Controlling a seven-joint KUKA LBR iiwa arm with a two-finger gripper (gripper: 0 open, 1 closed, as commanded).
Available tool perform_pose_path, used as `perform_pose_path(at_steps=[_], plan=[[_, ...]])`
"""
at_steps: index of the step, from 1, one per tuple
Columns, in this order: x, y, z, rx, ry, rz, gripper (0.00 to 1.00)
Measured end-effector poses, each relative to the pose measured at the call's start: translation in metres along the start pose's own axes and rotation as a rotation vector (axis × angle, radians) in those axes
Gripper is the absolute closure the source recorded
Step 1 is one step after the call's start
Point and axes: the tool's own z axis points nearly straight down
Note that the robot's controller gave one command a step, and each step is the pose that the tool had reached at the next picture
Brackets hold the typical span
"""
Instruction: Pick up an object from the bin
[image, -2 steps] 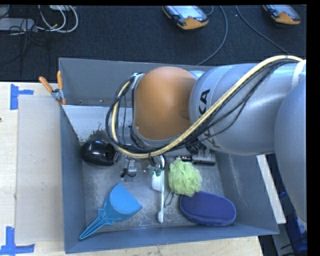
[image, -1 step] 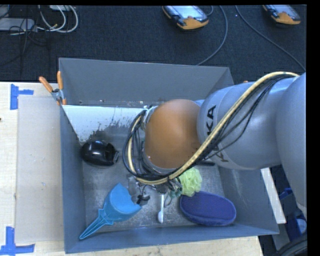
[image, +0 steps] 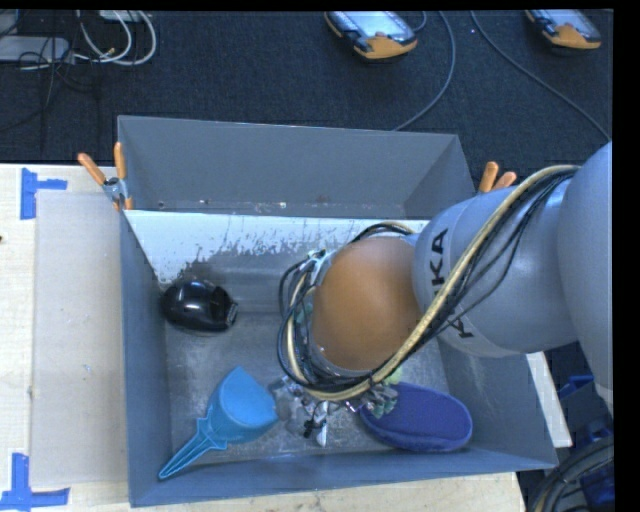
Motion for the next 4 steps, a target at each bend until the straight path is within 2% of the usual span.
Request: perform_pose_path(at_steps=[1, 2, 3, 4], plan=[[-0.080, -0.016, 0.013, -0.001, -0.002, 0.217, 1.00], [-0.116, 0.017, 0.036, 0.003, -0.007, -0.083, 1.00], [-0.131, -0.017, -0.039, 0.007, -0.016, -0.167, 1.00], [-0.108, -0.029, 0.043, 0.007, -0.011, -0.536, 1.00]])
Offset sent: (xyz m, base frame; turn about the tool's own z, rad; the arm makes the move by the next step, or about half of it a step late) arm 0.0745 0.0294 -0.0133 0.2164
